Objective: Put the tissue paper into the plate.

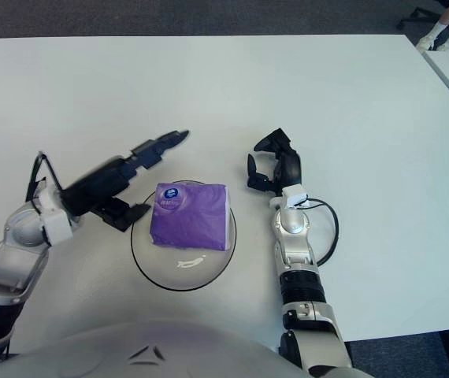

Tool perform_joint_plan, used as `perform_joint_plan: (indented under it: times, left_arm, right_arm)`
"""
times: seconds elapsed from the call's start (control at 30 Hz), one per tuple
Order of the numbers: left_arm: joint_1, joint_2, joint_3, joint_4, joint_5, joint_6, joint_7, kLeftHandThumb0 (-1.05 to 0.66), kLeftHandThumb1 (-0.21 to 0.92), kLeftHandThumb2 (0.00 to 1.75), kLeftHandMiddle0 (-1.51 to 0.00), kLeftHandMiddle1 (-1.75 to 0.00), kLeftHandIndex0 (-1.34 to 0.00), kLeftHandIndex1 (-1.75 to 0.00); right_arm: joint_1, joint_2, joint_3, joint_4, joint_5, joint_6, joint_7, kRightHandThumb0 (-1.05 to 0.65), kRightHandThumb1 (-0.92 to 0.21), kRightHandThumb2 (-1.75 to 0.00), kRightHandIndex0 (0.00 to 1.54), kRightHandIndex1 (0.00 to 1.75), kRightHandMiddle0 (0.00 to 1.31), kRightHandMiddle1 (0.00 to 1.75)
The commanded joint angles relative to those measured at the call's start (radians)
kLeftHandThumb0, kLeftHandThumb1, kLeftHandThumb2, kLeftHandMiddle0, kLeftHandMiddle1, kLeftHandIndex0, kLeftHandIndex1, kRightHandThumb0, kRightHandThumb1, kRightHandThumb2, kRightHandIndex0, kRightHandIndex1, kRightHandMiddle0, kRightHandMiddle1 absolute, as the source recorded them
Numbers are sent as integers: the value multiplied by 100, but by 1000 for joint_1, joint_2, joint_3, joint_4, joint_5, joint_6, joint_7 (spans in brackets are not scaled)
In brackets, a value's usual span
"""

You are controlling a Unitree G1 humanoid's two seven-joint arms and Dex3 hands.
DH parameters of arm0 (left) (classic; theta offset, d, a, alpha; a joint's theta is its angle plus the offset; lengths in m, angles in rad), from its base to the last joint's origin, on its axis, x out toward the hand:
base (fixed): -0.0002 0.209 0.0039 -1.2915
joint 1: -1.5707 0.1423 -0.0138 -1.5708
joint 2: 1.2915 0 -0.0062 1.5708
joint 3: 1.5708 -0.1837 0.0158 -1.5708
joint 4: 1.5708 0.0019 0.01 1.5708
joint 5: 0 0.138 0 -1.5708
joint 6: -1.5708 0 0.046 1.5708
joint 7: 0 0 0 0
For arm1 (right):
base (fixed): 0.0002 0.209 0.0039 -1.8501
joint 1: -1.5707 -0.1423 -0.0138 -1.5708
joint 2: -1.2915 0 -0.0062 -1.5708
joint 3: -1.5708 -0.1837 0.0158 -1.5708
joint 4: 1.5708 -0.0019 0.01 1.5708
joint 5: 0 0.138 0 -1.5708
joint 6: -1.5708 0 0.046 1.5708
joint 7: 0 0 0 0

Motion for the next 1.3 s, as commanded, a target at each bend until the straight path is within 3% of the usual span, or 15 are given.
perform_joint_plan:
  times: [0.0,0.03,0.13,0.37,0.57,0.83,1.27]
  left_arm:
    - [19,-140,36,2,28,1,171,-63,76,85,-21,-139,-18,-147]
    - [16,-160,44,12,37,-13,202,-55,71,88,-33,-152,-25,-157]
    - [-2,-243,79,84,100,-109,351,-45,62,96,-52,-167,-36,-169]
    - [2,-384,114,175,-9,-228,463,-43,48,112,-87,-174,-48,-174]
    - [4,-457,138,219,-103,-269,492,-45,41,121,-98,-175,-54,-175]
    - [12,-527,163,220,-149,-231,539,-48,32,132,-105,-175,-61,-175]
    - [14,-525,193,294,-153,-221,584,-49,30,134,-103,-175,-62,-175]
  right_arm:
    - [72,12,6,52,12,-3,19,-1,-39,-119,55,158,44,175]
    - [73,12,6,49,13,-1,22,-1,-39,-119,55,158,44,175]
    - [74,15,5,47,12,1,23,-1,-38,-120,57,158,43,175]
    - [68,14,6,60,-1,-20,22,-1,-31,-128,63,159,46,175]
    - [66,13,8,59,-5,-12,21,-1,-30,-129,63,160,47,175]
    - [62,18,7,66,8,-11,29,-1,-33,-126,61,160,44,175]
    - [59,26,12,77,11,-33,33,-1,-34,-126,59,163,42,175]
